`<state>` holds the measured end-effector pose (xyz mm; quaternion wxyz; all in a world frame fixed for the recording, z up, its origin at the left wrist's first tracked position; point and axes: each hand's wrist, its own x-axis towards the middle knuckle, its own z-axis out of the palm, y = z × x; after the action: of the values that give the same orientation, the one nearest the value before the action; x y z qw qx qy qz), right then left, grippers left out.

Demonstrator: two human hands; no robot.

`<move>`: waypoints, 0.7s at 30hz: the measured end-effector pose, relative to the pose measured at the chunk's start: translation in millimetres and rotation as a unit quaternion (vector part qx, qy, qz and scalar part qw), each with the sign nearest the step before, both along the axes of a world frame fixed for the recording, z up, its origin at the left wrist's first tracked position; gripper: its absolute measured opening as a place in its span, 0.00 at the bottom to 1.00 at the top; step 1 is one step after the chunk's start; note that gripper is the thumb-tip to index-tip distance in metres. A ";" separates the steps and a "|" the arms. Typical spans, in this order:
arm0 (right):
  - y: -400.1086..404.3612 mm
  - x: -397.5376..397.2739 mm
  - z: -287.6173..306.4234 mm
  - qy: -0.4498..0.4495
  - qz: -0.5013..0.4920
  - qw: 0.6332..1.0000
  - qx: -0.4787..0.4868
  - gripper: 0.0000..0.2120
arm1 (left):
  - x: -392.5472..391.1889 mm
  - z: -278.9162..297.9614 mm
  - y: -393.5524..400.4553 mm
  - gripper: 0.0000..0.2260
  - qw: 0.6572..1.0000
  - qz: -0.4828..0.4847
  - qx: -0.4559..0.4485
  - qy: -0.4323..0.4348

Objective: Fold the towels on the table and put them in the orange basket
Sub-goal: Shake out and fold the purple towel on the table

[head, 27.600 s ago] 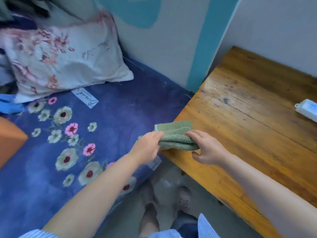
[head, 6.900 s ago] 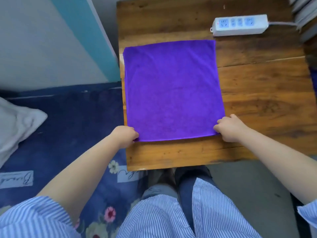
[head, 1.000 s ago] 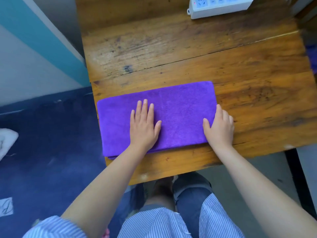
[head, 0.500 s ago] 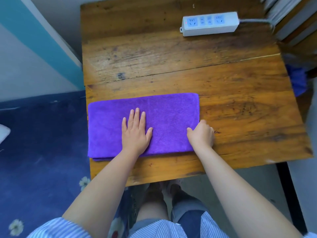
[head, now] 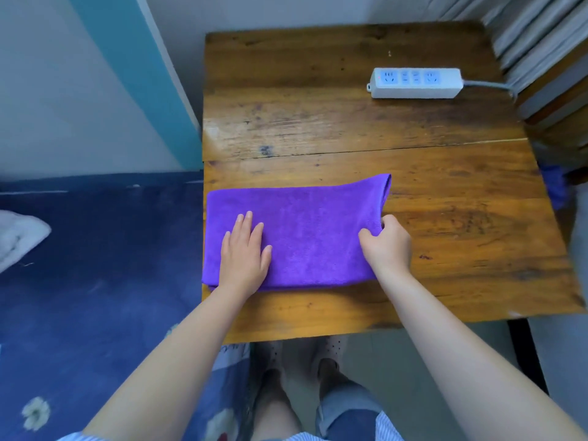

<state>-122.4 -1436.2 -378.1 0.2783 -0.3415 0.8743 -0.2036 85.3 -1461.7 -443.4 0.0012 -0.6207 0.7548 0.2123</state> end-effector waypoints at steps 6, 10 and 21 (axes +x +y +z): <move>-19.9 94.5 22.1 -0.041 0.077 0.989 -0.116 0.08 | 82.7 11.2 7.6 0.19 0.995 0.083 0.013 0.048; -37.5 162.2 6.5 -0.052 0.131 0.985 -0.102 0.08 | 132.0 12.3 16.2 0.17 0.988 0.135 0.017 0.075; -11.5 189.0 -32.6 -0.035 0.252 0.967 -0.029 0.15 | 169.9 4.8 19.7 0.13 0.956 0.216 0.091 0.179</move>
<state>66.5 -1447.7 -410.7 0.3411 -0.5512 0.7434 -0.1646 255.2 -1442.0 -438.6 -0.1236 -0.7182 0.5680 0.3826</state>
